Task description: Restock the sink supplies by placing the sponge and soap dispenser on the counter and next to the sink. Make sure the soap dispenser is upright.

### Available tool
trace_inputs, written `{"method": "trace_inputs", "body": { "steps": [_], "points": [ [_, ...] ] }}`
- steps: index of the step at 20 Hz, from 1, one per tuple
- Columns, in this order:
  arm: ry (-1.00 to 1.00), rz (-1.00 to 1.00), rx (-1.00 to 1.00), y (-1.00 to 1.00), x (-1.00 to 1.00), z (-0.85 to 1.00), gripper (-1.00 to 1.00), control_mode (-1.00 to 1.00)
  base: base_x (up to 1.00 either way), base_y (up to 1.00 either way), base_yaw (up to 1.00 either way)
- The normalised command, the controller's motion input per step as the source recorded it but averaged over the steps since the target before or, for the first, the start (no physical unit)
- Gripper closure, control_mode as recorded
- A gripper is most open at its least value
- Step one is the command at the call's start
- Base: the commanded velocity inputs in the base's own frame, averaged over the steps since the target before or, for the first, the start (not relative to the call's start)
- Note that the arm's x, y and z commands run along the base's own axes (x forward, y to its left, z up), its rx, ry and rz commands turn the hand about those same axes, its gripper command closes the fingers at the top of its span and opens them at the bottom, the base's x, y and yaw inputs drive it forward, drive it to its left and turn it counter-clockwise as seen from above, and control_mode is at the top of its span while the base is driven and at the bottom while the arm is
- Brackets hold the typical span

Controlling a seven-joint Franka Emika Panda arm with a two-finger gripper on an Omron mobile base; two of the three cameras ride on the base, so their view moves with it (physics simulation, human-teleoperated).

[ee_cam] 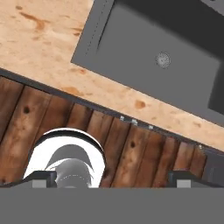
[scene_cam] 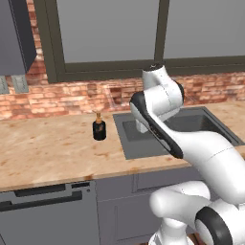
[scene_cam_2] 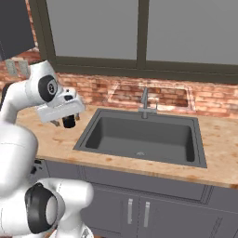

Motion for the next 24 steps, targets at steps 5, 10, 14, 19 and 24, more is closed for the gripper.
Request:
{"method": "trace_inputs", "body": {
  "steps": [5,10,14,19,24],
  "points": [
    [0.06,0.0,0.21,-0.14,0.04,-0.37,-1.0,-1.0,0.0,0.0,0.0],
    [0.08,0.02,0.03,-0.02,0.0,-0.25,-1.0,-1.0,0.0,0.0,0.0],
    [0.0,0.0,0.0,0.0,0.0,-0.01,-1.0,-1.0,0.0,0.0,0.0],
    [-0.07,-0.07,0.0,0.0,-0.2,-0.1,-1.0,-1.0,0.0,0.0,0.0],
    [-0.03,-0.11,0.0,0.0,-0.21,-0.04,-1.0,1.0,-0.42,-0.02,-0.3]
  ]
}}
